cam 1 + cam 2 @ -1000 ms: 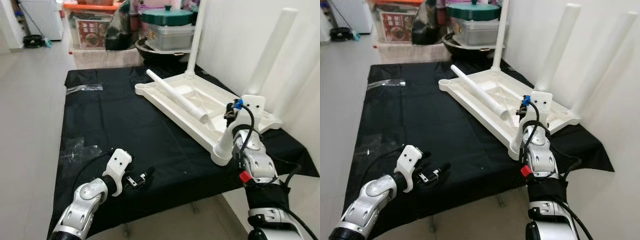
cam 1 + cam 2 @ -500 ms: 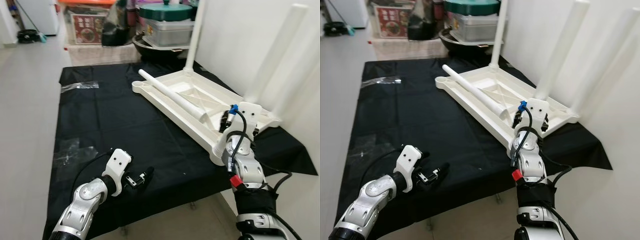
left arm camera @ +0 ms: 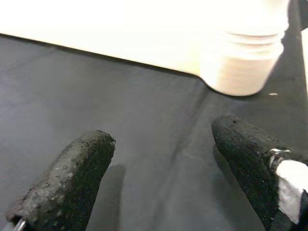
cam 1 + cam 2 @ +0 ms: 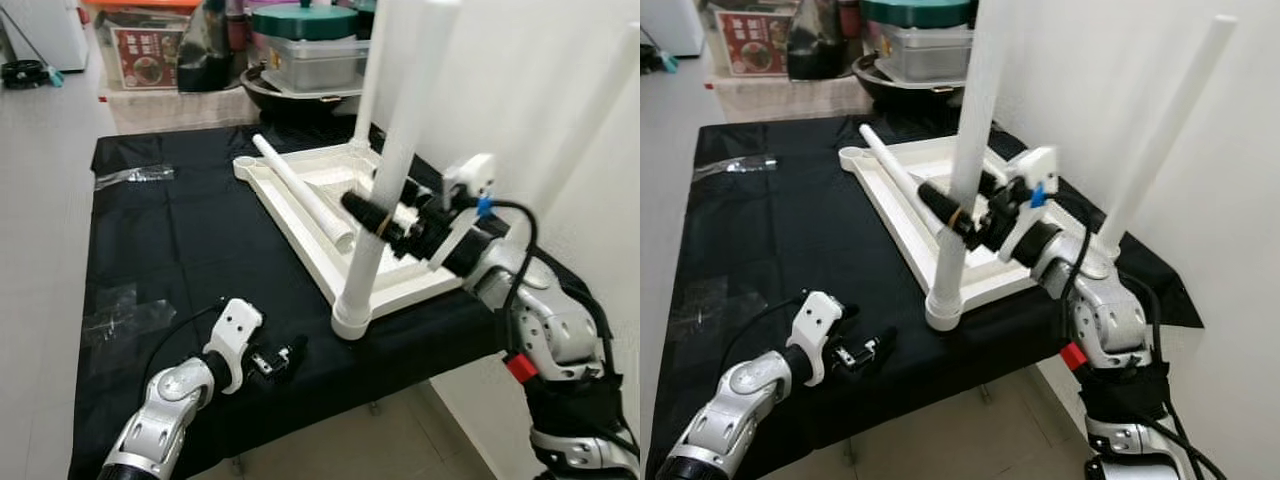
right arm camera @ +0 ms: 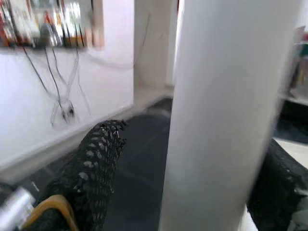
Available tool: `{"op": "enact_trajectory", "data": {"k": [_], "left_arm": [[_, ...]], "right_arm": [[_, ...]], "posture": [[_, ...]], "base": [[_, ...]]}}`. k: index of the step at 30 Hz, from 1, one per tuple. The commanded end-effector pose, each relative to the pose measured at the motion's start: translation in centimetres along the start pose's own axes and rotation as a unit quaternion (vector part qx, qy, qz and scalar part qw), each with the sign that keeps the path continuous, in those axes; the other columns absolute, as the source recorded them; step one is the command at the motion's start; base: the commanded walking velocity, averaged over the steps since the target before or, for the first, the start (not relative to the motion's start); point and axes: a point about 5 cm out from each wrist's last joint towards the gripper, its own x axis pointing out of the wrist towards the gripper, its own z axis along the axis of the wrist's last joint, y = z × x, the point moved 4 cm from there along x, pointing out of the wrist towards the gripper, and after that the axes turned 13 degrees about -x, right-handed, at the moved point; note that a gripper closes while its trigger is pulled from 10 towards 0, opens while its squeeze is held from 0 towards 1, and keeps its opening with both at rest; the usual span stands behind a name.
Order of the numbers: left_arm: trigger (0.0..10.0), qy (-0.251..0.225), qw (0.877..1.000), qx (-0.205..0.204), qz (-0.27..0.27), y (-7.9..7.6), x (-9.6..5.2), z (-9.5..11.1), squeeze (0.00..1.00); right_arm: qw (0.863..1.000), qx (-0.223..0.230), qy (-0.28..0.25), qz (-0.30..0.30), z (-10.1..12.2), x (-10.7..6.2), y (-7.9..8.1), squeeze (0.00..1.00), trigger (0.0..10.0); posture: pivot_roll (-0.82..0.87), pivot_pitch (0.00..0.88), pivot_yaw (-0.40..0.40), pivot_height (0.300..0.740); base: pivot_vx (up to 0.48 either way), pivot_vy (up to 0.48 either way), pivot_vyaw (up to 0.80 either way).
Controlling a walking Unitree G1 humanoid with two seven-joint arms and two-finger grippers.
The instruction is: Building children table
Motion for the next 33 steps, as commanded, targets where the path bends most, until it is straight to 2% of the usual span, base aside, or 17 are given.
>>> {"op": "enact_trajectory", "data": {"k": [1,3,15,16,17,18,20,21,22,24,25,26,27,28,29,32,33], "left_arm": [[10.0,0.005,1.000,0.003,-0.004,-0.3,0.2,-0.2,0.00],[10.0,0.005,1.000,0.003,-0.001,-0.2,-0.1,-0.2,0.00],[10.0,0.008,1.000,0.003,0.001,0.0,-0.5,-0.4,0.00],[10.0,0.009,1.000,0.003,0.001,0.0,-0.4,-0.4,0.00],[10.0,0.009,1.000,0.003,0.000,-0.1,-0.3,-0.4,0.00],[10.0,0.009,1.000,0.003,0.000,-0.1,-0.3,-0.4,0.00],[10.0,0.009,1.000,0.002,-0.002,-0.2,-0.2,-0.4,0.00],[10.0,0.009,1.000,0.002,-0.002,-0.2,-0.2,-0.4,0.00],[10.0,0.009,1.000,0.001,-0.001,-0.2,-0.1,-0.4,0.00],[10.0,0.009,1.000,0.001,-0.001,-0.2,-0.1,-0.4,0.00],[10.0,0.008,1.000,0.000,-0.002,-0.3,-0.1,-0.5,0.00],[10.0,0.008,1.000,0.000,-0.002,-0.3,-0.1,-0.5,0.00],[10.0,0.007,1.000,-0.001,-0.004,-0.5,0.0,-0.5,0.00],[10.0,0.007,1.000,-0.001,-0.004,-0.5,0.0,-0.5,0.00],[10.0,0.007,1.000,-0.001,-0.006,-0.6,0.1,-0.4,0.00],[10.0,0.007,1.000,0.000,-0.006,-0.5,0.1,-0.4,0.00],[10.0,0.008,1.000,0.001,-0.006,-0.4,0.1,-0.4,0.00]], "right_arm": [[0.999,-0.026,0.025,0.003,-1.2,0.3,-0.1,0.00,10.0],[0.996,-0.047,0.066,-0.023,-3.0,0.8,-0.8,0.00,0.0],[0.995,-0.018,0.095,0.013,-4.1,-0.5,-0.1,0.00,0.0],[0.994,-0.023,0.103,0.003,-4.2,-0.8,-0.4,0.00,0.0],[0.989,-0.029,0.133,-0.062,-5.1,-1.0,-2.0,0.00,0.0],[0.989,-0.029,0.133,-0.062,-5.1,-1.0,-2.0,0.00,0.0],[0.954,-0.023,0.187,-0.234,-6.9,-2.1,-5.6,0.00,0.0],[0.954,-0.023,0.187,-0.234,-6.9,-2.1,-5.6,0.00,0.0],[0.897,-0.005,0.211,-0.387,-8.1,-4.3,-8.2,0.00,0.0],[0.897,-0.005,0.211,-0.387,-8.1,-4.3,-8.2,0.00,0.0],[0.826,0.013,0.242,-0.509,-10.0,-7.2,-8.7,0.00,0.0],[0.826,0.013,0.242,-0.509,-10.0,-7.2,-8.7,0.00,0.0],[0.771,0.012,0.263,-0.580,-11.1,-9.2,-8.2,0.00,0.0],[0.771,0.012,0.263,-0.580,-11.1,-9.2,-8.2,0.00,0.0],[0.743,-0.001,0.271,-0.612,-11.2,-10.0,-7.5,0.00,0.0],[0.754,-0.023,0.270,-0.598,-10.5,-8.7,-6.3,0.00,0.0],[0.760,-0.023,0.270,-0.591,-10.2,-8.2,-5.9,0.00,1.6]], "posture": [[0.00,0.000,-0.112,0.740],[0.01,0.000,-0.115,0.740],[0.01,0.000,-0.110,0.740],[0.00,0.000,-0.109,0.740],[0.00,0.000,-0.108,0.740],[0.00,0.000,-0.108,0.740],[0.00,0.000,-0.108,0.740],[0.00,0.000,-0.108,0.740],[0.00,0.000,-0.109,0.740],[0.00,0.000,-0.109,0.740],[0.00,0.000,-0.103,0.740],[0.00,0.000,-0.103,0.740],[0.01,0.000,-0.103,0.740],[0.01,0.000,-0.103,0.740],[0.01,0.000,-0.103,0.740],[0.01,0.000,-0.103,0.740],[0.01,0.000,-0.103,0.740]], "base": [[0.000,0.000,0.00],[0.000,0.000,0.00],[0.000,0.000,0.00],[0.000,0.000,0.00],[0.000,0.000,0.00],[0.000,0.000,0.00],[0.000,0.000,0.00],[0.000,0.000,0.00],[0.000,0.000,0.00],[0.000,0.000,0.00],[0.000,0.000,0.00],[0.000,0.000,0.00],[0.000,0.000,0.00],[0.000,0.000,0.00],[0.000,0.000,0.00],[0.000,0.000,0.00],[0.000,0.000,0.00]]}}
